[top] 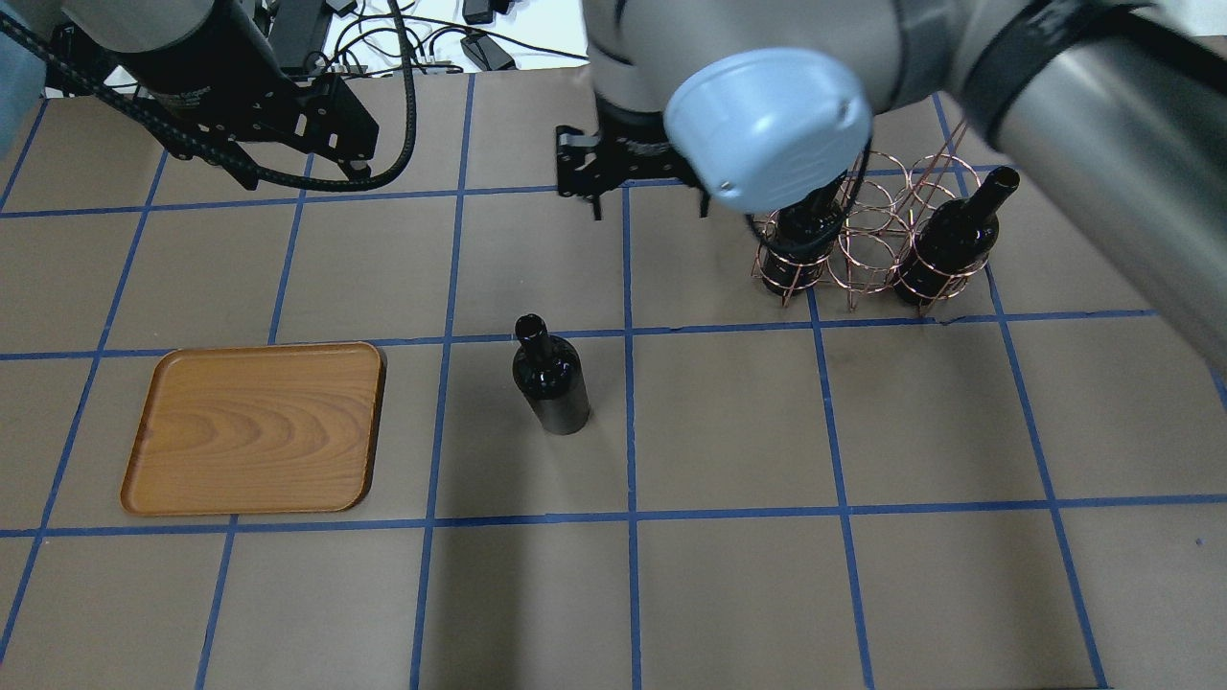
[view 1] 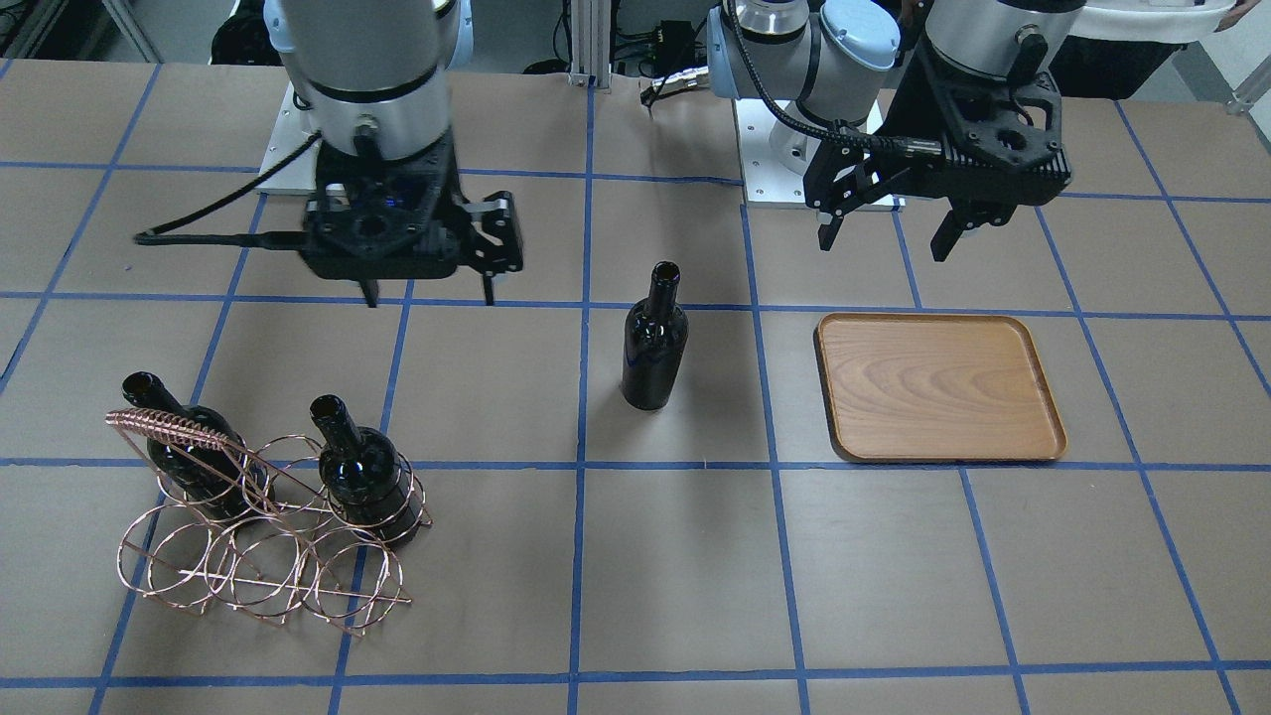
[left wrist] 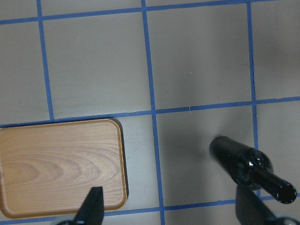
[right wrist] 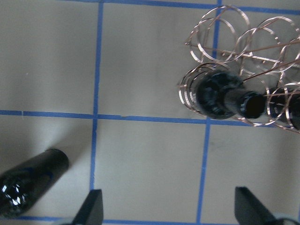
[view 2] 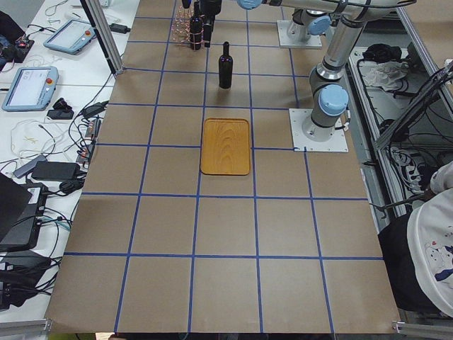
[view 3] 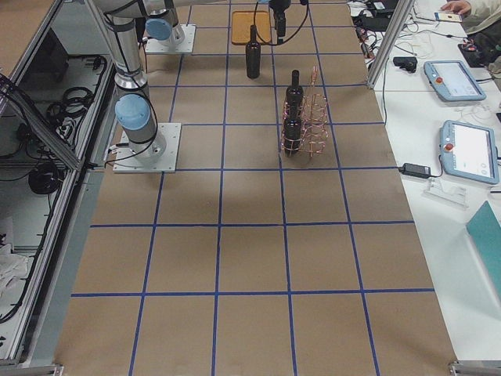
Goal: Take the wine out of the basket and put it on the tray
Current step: 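Open the right gripper and raise it back above the rack, then move the left gripper over the standing bottle's neck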
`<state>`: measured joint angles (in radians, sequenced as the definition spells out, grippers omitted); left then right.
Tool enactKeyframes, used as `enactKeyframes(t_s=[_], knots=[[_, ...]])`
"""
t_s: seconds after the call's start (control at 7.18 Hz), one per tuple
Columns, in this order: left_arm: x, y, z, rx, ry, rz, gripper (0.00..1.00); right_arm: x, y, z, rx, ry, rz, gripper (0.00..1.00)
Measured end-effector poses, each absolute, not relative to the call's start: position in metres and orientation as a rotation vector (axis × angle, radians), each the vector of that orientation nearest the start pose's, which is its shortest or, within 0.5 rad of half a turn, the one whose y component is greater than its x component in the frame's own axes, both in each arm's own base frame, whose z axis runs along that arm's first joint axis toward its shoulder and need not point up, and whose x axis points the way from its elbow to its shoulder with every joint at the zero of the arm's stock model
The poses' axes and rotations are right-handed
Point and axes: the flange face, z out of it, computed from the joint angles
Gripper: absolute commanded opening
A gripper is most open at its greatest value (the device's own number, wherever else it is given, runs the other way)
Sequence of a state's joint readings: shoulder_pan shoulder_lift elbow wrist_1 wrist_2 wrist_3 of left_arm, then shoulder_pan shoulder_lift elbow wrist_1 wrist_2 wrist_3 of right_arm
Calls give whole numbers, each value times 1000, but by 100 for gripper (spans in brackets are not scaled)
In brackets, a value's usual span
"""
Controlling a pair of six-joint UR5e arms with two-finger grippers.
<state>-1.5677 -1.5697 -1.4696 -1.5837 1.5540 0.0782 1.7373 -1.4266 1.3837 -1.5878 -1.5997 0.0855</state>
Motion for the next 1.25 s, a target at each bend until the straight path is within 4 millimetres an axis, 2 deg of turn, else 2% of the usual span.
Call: enactKeyframes(t_s=[0.14,0.28,0.42,0.7,0.98,1.25], knots=[[-133,-498,537,120,3149,-142,100,179,-530,523,-133,3162,-111,100],[-133,-498,537,120,3149,-142,100,154,-527,529,-113,3164,-110,100],[-133,-498,537,120,3149,-141,100,143,-525,525,-100,3164,-91,100],[-133,-499,537,120,3150,-140,100,141,-517,518,-109,3163,-72,100],[-134,-498,537,120,3150,-140,100,144,-511,521,-119,3162,-76,100],[-135,-499,536,118,3150,-135,100,154,-507,526,-148,3159,-98,100]])
